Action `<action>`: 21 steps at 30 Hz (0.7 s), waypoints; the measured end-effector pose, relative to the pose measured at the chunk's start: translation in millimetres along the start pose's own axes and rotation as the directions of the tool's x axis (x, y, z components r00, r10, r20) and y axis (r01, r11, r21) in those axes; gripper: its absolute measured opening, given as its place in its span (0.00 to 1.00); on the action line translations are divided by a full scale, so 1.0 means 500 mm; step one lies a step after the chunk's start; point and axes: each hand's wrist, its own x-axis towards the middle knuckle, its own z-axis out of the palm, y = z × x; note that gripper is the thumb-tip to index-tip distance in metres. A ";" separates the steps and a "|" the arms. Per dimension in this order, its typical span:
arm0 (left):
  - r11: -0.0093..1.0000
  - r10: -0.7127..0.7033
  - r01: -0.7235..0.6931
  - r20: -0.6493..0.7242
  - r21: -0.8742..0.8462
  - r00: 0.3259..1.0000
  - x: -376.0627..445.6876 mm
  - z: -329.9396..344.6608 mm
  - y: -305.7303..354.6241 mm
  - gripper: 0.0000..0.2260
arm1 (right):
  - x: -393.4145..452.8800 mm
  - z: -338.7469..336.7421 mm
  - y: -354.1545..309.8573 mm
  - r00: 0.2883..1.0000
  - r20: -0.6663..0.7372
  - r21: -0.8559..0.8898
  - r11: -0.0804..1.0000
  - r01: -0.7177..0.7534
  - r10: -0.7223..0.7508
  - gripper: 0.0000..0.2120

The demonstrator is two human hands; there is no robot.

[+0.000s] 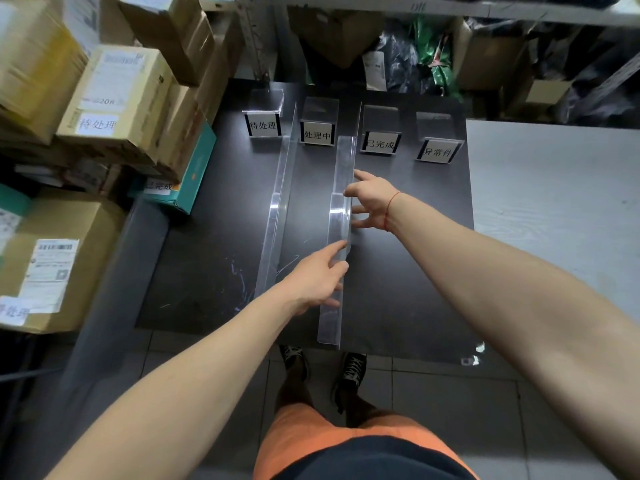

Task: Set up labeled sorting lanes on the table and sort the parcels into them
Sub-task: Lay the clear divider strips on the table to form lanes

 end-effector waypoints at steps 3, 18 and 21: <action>1.000 -0.005 0.005 0.014 -0.009 1.000 -0.002 -0.006 0.005 0.26 | 0.003 -0.002 0.001 1.000 0.004 0.005 1.000 0.003 -0.003 0.34; 0.999 0.014 -0.014 0.012 0.046 1.000 -0.007 -0.013 0.010 0.27 | 0.003 0.001 0.011 0.999 -0.012 0.034 0.999 0.030 -0.030 0.36; 0.999 0.016 -0.015 -0.007 0.052 1.000 -0.009 -0.015 0.012 0.26 | -0.007 0.004 0.016 0.998 -0.028 0.014 0.998 0.061 -0.061 0.35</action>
